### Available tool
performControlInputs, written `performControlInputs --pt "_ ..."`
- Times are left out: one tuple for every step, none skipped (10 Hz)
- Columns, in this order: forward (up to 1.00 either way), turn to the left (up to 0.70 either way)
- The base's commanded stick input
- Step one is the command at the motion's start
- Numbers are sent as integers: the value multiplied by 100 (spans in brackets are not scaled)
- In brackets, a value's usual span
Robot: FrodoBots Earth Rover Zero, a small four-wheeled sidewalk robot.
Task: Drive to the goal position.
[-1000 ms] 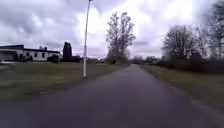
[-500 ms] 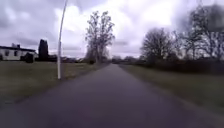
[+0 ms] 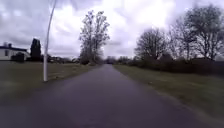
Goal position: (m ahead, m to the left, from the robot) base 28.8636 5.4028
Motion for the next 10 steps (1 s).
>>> performControlInputs --pt "100 0" --pt "100 0" --pt "100 0" --pt "100 0" --pt "100 0" --pt "100 0" --pt "100 0" --pt "100 0" --pt "100 0" --pt "100 0"
